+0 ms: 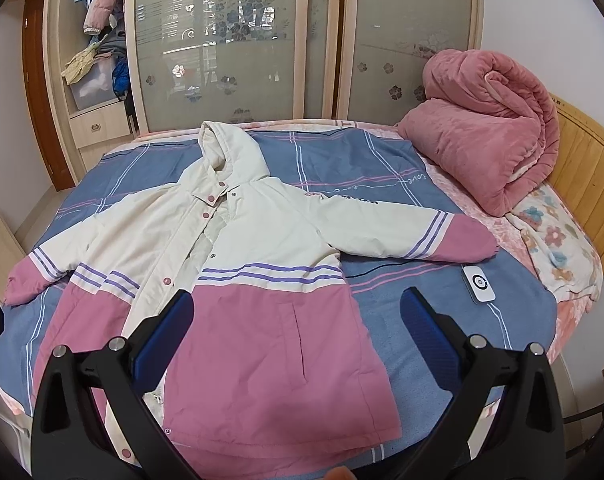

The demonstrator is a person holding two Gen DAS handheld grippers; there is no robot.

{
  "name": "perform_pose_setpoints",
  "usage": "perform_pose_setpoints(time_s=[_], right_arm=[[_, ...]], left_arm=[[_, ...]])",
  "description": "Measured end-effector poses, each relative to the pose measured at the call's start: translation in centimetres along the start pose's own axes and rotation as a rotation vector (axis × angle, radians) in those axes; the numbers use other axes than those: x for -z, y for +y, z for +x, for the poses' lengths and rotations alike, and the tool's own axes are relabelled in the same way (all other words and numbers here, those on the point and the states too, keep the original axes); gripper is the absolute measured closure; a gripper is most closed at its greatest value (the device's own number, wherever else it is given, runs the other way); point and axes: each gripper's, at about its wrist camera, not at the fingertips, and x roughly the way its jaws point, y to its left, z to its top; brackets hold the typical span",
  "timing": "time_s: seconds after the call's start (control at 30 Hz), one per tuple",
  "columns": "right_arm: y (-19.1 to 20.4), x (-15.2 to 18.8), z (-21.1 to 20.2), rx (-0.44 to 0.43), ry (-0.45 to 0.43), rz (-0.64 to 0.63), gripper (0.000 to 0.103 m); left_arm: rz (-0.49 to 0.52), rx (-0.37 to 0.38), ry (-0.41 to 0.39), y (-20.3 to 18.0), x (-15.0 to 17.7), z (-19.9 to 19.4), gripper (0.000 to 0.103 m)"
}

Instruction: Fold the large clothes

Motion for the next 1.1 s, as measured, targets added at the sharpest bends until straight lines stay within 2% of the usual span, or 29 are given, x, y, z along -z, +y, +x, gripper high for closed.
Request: perform_pose_setpoints(time_s=[1.1], right_arm=[[0.3, 0.1, 0.9, -0.005, 0.019, -0.019, 0.001]], left_arm=[[0.002, 0.000, 0.008, 0.8, 1.4, 1.9, 0.002]])
